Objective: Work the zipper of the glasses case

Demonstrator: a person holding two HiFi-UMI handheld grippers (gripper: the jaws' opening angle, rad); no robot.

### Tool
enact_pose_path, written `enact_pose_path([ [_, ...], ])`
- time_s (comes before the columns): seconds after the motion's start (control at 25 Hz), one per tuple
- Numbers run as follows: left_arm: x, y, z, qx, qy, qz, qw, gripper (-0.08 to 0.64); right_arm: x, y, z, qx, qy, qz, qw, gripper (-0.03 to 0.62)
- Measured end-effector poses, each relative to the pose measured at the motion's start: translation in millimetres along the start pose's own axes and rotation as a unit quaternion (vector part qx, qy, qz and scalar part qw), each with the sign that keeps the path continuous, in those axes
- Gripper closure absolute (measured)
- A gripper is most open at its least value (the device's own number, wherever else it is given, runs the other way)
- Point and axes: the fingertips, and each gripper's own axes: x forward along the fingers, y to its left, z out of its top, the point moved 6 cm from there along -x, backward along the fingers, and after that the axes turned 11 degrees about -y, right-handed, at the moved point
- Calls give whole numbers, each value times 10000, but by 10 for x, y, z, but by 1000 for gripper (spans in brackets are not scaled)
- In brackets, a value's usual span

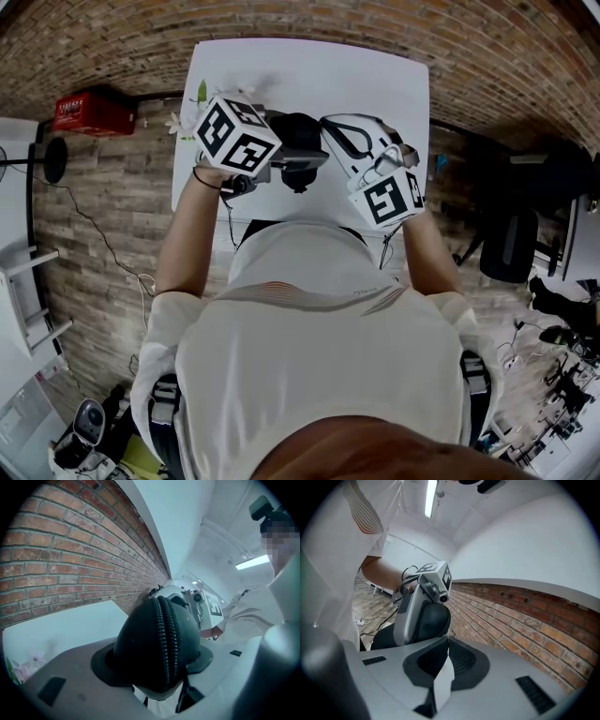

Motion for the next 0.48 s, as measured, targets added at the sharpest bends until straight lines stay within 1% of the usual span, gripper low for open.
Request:
enact_pose_path([
  [0.24, 18, -11, -57, 37, 234, -24, 9997, 299, 12, 10, 23, -188, 24, 114, 9998, 535],
  [0.48, 58, -11, -197, 146, 764, -44, 9970, 299, 13, 90, 0, -301, 82, 260, 9992, 534],
])
